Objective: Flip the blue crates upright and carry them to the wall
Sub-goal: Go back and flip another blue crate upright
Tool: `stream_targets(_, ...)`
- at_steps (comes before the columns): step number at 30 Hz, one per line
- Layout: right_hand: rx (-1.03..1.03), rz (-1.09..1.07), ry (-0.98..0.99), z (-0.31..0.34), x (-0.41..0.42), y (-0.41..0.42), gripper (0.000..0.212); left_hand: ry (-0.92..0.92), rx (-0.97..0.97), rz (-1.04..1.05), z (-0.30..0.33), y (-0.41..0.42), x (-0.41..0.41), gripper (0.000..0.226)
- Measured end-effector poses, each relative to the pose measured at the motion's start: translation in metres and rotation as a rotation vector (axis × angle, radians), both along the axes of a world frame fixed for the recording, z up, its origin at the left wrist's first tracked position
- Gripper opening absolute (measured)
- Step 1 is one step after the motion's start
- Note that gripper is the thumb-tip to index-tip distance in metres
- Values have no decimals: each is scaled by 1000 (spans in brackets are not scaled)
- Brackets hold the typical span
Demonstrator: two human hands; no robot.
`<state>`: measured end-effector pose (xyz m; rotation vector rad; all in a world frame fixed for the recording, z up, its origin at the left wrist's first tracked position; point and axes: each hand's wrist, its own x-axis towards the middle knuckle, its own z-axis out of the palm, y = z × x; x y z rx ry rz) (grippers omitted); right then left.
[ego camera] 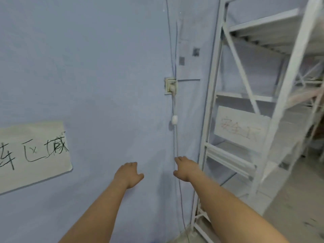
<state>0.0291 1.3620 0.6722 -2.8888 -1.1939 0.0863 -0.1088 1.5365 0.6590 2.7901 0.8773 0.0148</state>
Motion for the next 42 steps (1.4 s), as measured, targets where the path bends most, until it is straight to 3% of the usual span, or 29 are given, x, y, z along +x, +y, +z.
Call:
stream_targets(8,-13,-290,-60,38,-36,-141,66,-46,-14,-359,34,-133,36,69)
stream_targets(15,-2,-500,-98,55,-68,-313,64,-82,57,-596,62,-292,49,74)
stream_targets(26,-40,-862,-27,34,-148,-616,71,-53,102,-997,38,-633,23,78)
stream_targets(32,-39,-974,20,24,-168,-706,73,-59,146,-1048,37,-705,28,80)
stream_targets(42,-37,-1045,19,8,-117,-764,70,-13,186,-1165,12,-786,97,77)
